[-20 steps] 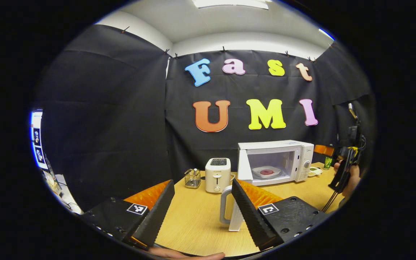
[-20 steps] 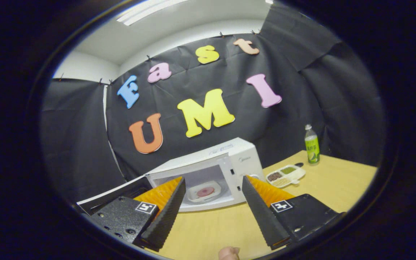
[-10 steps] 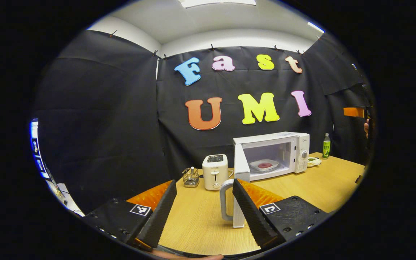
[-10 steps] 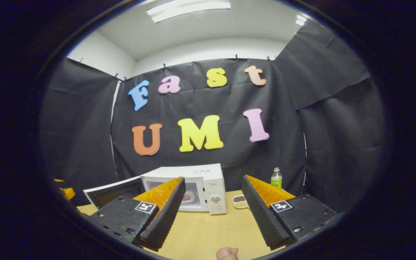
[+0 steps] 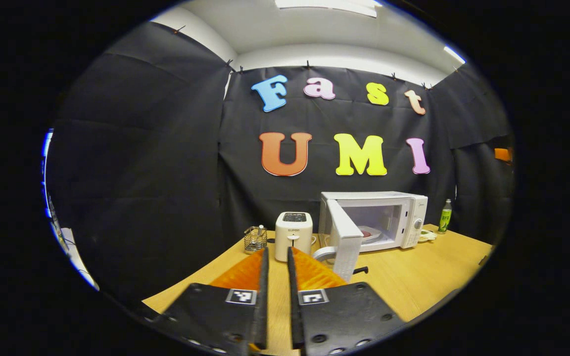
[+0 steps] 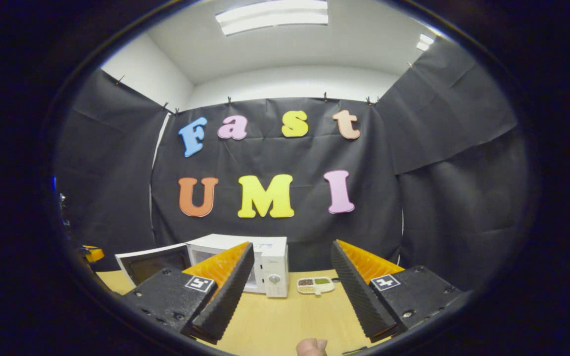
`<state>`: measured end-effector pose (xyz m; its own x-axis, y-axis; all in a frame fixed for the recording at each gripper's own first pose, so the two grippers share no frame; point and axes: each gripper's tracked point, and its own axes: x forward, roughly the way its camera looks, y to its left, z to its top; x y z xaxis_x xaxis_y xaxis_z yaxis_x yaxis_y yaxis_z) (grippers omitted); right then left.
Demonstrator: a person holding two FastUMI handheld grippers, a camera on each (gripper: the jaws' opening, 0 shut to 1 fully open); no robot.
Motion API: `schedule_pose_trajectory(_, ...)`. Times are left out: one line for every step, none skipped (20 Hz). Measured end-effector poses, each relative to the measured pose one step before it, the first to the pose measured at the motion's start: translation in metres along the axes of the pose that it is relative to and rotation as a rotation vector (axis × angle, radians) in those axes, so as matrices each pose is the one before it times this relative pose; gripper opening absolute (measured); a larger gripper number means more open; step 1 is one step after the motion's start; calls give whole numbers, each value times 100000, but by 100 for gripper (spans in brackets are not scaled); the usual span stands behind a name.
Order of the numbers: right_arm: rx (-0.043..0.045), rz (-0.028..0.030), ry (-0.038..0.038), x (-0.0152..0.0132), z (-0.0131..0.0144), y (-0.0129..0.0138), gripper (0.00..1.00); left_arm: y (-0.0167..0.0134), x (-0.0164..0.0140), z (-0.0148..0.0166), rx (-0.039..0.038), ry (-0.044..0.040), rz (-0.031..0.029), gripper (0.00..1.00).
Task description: Open the microwave oven with the left hand, put the food in, and close the microwave oven.
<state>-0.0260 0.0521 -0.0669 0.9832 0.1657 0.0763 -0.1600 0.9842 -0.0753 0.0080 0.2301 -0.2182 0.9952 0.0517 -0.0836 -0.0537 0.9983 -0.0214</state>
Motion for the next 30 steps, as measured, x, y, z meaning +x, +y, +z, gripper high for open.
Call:
schedule_pose_trajectory(-27, 343, 334, -169, -156, 97, 99, -94, 96, -306, 1441, 81, -973, 2)
schedule_pose_trajectory(342, 824, 871, -214, -249, 119, 100, -551, 1237, -131, 1675, -1616, -2578, 5)
schedule_pose_trajectory(712, 1136, 1148, -196, -298, 176, 100, -361, 264, -500, 1631, 1494, -2764, 0)
schedule_pose_trajectory(795, 1242, 812, -182, -49, 165, 100, -330, 699, -518, 1378, 739, -2259, 12)
schedule_pose_trajectory(606, 1155, 308, -108, 29, 89, 100, -401, 683, -332, 602, 192, -2390, 0)
schedule_pose_trajectory(56, 429, 3, -212, 13, -89, 100, -412, 712, -389, 57, 1035, -1969, 0)
schedule_pose_trajectory(-277, -114, -170, -172, 71, -142, 99, -439, 705, -563, -285, 1119, -1786, 0)
schedule_pose_trajectory(-526, -535, -574, -211, 195, -360, 99, -362, 468, -563, -208, 1313, -1386, 0)
schedule_pose_trajectory(-357, -708, -758, -356, -3, -296, 99, -85, 408, -437, 553, 673, 420, 0)
schedule_pose_trajectory(28, -610, -565, -209, 126, -235, 100, -8, 140, -247, 603, 701, -280, 0)
schedule_pose_trajectory(404, -194, -153, -115, -156, -112, 100, -587, 214, -405, -475, 859, -1782, 0)
schedule_pose_trajectory(883, 300, 123, -87, 0, -34, 100, -831, 129, -89, -1200, 139, -2829, 0)
schedule_pose_trajectory(1728, 1036, 637, -119, -223, 53, 100, -954, 168, 5, -1677, -436, -3238, 0)
schedule_pose_trajectory(1285, 863, 708, -119, -145, 46, 100, -794, 394, -64, -2031, -273, -3223, 0)
schedule_pose_trajectory(777, 870, -592, -96, 134, -124, 90, -868, 574, -121, -2113, -137, -3191, 0)
schedule_pose_trajectory(172, 478, -260, -71, 138, -17, 90, -1076, 435, -281, -1833, 179, -3819, 0)
schedule_pose_trajectory(-371, -445, -163, -174, -108, -433, 90, -1107, 526, -118, -1597, -335, -4364, 0)
schedule_pose_trajectory(-513, -509, 97, -134, -90, -385, 90, -997, 752, 5, -1075, -375, -4061, 0)
schedule_pose_trajectory(-249, -410, 162, -201, -78, -133, 90, -975, 574, -200, -505, 131, -3962, 0)
schedule_pose_trajectory(78, -355, 148, -87, 2, -198, 90, -898, 645, -226, 616, 795, -3557, 0)
schedule_pose_trajectory(372, -177, -57, -176, 33, -184, 90, -938, 639, 123, 813, -1094, -3482, 0)
schedule_pose_trajectory(275, -172, 103, -102, 33, -183, 90, -1071, 760, -206, -129, 975, -4120, 0)
schedule_pose_trajectory(290, -172, -204, 12, 52, -138, 90, -673, 773, -151, 265, 1247, -2936, 0)
schedule_pose_trajectory(440, 406, 224, -41, 94, -90, 90, -503, 725, -194, 738, 1703, -2475, 0)
schedule_pose_trajectory(1028, 989, -115, -64, -27, 33, 90, -746, 813, -169, 2148, 1128, -1861, 0)
schedule_pose_trajectory(307, 814, -181, -13, 36, 7, 90, -443, 605, 60, 1910, 619, -1021, 0)
schedule_pose_trajectory(-78, -335, -213, 115, 3, -494, 99, -583, 702, -84, 1268, 505, -1760, 0)
schedule_pose_trajectory(-220, -1217, -321, 112, -88, -577, 99, -899, 777, 67, 657, 357, -1895, 0)
schedule_pose_trajectory(-458, -1188, 733, 66, -443, -461, 99, -358, 673, 114, 814, -334, -866, 0)
schedule_pose_trajectory(-925, -241, 1382, 28, -636, -225, 99, -649, 868, -92, -374, 124, -2142, 0)
